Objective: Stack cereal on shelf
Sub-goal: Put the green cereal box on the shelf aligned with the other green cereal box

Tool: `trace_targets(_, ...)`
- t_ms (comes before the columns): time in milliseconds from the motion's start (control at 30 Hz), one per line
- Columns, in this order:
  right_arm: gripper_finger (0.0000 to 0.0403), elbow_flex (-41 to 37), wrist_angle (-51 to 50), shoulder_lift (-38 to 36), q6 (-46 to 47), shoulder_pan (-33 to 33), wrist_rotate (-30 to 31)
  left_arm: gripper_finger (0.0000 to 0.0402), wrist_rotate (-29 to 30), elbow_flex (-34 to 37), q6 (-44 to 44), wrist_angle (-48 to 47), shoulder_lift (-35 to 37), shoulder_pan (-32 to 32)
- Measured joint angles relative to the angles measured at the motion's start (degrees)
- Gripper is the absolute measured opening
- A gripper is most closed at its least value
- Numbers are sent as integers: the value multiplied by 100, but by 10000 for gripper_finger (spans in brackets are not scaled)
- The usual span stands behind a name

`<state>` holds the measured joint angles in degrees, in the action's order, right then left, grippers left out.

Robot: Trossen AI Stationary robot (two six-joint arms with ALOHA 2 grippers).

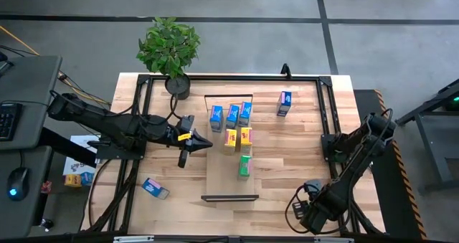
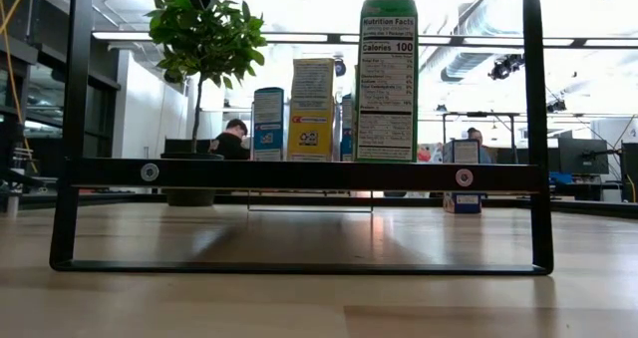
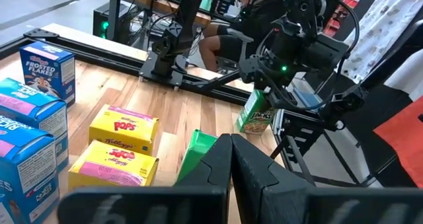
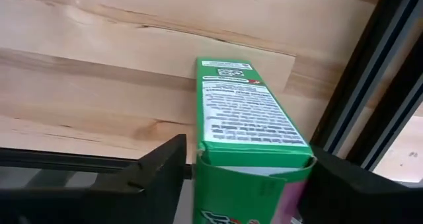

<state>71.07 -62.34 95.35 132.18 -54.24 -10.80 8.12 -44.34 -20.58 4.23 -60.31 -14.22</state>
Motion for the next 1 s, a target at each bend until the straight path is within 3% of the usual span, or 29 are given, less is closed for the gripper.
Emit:
trace_targets(300, 166, 32, -15, -2, -76, -28, -173, 0, 15, 0, 13, -4, 0, 89)
trace_targets(567, 140, 780, -2, -377, -1298, -13, 32, 0, 7, 2, 15, -6, 0, 240)
trace_targets(667, 142, 1361, 37, -676, -1844, 24, 872, 0, -6, 2, 16, -7, 0, 306)
trace_targets(867, 144, 2819, 119, -924, -3323, 583, 3984, 0, -314, 11, -20, 106, 138, 418)
trace_targets(933, 144, 3274, 159, -803, -4108, 1002, 4349, 0, -570, 4, -33, 303, 284, 446)
trace_targets(1000, 144, 3674, 354, -579, -5106, 1505, 4158, 0, -742, 9, -33, 470, 492, 452)
